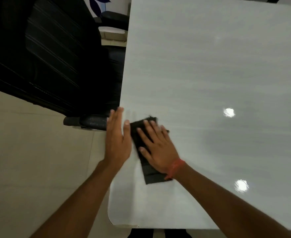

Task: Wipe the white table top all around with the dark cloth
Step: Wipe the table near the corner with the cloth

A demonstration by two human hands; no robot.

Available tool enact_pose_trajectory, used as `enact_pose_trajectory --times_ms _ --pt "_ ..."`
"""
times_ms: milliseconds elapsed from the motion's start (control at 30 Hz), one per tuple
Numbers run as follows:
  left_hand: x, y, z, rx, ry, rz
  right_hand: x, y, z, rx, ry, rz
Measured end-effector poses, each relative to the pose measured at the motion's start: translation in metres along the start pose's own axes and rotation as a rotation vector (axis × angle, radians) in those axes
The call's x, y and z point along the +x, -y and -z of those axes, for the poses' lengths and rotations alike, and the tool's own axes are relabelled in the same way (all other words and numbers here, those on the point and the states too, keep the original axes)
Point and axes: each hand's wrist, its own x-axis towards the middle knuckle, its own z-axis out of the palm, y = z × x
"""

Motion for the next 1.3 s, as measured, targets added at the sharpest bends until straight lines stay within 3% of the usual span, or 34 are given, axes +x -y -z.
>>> enact_pose_trajectory --times_ms 67,133,233,300,400,533,667,767,833,933,1033,1167,1300 --pt "-0.019 -0.018 -0.028 0.001 0.082 -0.035 -0.03 -0.032 0.015 0.118 -0.018 -0.099" --pt "-0.036 -0.031 -0.062 0.082 0.213 -0.07 -0.05 -0.072 0.035 0.248 -0.152 -0.227" --pt "-0.063 -0.033 -0.106 0.518 0.3 -0.169 -0.081 -0.15 0.059 0.25 -0.409 -0.612" --pt "-0.067 -0.03 -0.119 0.702 0.268 -0.203 -0.109 -0.203 0.068 0.164 -0.398 -0.836" --pt "-0.029 -0.023 -0.128 0.765 0.19 -0.285 -0.148 -0.264 0.072 0.089 -0.293 -1.013" --pt "0.053 -0.024 -0.145 0.85 0.168 -0.237 -0.169 -0.301 0.057 0.007 -0.289 -0.994" --pt "0.094 -0.072 -0.231 0.827 0.169 -0.28 -0.173 -0.309 0.051 0.121 -0.385 -0.961" --pt "0.056 -0.132 -0.314 0.771 0.206 -0.451 -0.18 -0.31 0.054 0.298 -0.535 -0.905" --pt "-0.003 -0.158 -0.34 0.717 0.341 -0.612 -0.182 -0.309 0.056 0.425 -0.638 -0.893" --pt "-0.078 -0.15 -0.308 0.682 0.494 -0.628 -0.185 -0.308 0.055 0.477 -0.662 -0.884" --pt "-0.081 -0.111 -0.243 0.781 0.477 -0.52 -0.181 -0.31 0.056 0.41 -0.606 -0.889" --pt "0.008 -0.076 -0.194 0.899 0.34 -0.375 -0.178 -0.311 0.054 0.222 -0.47 -0.892" --pt "0.106 -0.097 -0.248 0.868 0.253 -0.302 -0.176 -0.312 0.053 0.163 -0.416 -0.912"
